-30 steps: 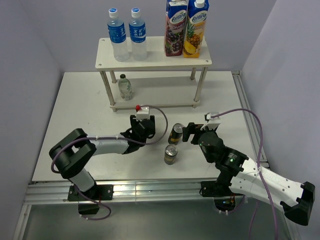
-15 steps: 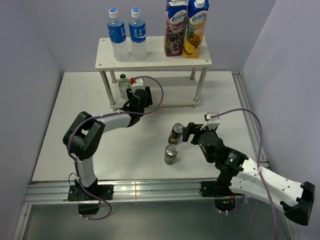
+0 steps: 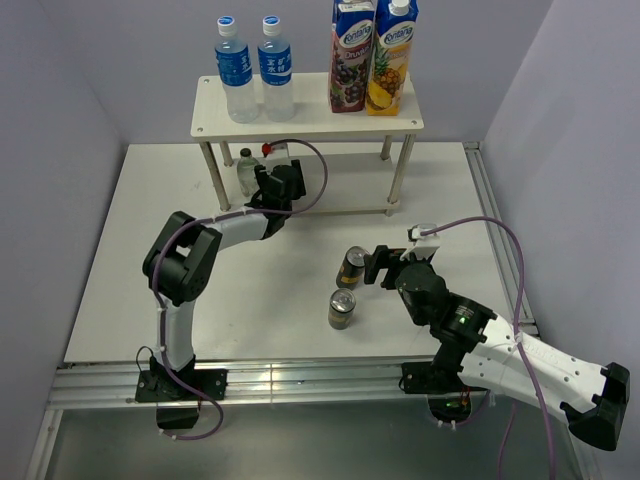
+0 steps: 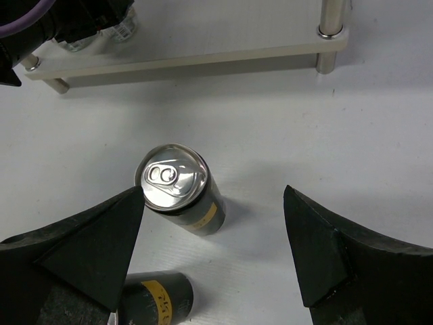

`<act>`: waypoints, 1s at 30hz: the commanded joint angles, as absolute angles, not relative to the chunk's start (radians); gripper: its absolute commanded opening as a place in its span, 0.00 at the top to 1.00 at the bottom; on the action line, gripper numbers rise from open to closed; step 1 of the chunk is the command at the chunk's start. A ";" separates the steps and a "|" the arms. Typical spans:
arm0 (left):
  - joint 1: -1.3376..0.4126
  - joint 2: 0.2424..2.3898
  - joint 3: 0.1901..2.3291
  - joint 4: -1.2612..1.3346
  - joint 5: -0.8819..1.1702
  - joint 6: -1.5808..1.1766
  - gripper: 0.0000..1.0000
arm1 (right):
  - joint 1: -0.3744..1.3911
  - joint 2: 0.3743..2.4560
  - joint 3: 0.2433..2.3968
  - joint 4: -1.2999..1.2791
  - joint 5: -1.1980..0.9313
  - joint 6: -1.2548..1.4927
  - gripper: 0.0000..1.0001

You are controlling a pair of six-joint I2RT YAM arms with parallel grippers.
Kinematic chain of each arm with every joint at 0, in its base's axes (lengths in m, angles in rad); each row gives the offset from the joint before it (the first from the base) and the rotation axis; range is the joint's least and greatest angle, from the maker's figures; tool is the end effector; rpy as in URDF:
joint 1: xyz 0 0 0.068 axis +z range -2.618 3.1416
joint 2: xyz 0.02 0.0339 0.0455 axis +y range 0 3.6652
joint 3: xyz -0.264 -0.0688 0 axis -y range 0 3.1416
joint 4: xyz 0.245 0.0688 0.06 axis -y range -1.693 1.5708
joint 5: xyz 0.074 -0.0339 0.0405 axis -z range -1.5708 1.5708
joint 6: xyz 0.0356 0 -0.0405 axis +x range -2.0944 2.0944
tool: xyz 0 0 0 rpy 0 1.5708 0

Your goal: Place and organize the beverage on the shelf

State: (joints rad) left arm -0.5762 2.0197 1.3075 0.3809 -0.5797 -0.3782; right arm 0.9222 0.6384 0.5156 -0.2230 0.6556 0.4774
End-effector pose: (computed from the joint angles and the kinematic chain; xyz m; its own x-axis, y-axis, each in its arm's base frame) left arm 0.3941 -0.2328 0.2029 -0.2614 -0.1986 -0.9446 -0.0808 0.9797 -0.1836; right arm 0.1107 0.1101 0.2657 -0.3129 0.1901 -0.9306 -0.1593 0.9554 0.2487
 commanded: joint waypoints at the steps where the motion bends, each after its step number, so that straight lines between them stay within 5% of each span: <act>1: -0.575 1.988 1.338 0.468 -0.571 -0.364 0.60 | 0.913 0.638 0.509 -0.176 0.657 0.472 0.10; 4: -0.577 1.968 1.307 0.472 -0.574 -0.357 0.37 | 0.913 0.637 0.508 -0.175 0.657 0.474 0.10; 13: -0.603 1.904 1.214 0.477 -0.581 -0.360 0.06 | 0.913 0.637 0.506 -0.173 0.661 0.477 0.10; 30: -0.729 1.640 0.928 0.443 -0.676 -0.433 0.01 | 0.914 0.644 0.502 -0.149 0.588 0.451 0.09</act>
State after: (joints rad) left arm -0.7063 1.7283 0.9813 0.4282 -0.6369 -0.3908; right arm 0.9218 0.6388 0.5148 -0.2092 0.6308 0.4728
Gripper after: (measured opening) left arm 0.993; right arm 0.907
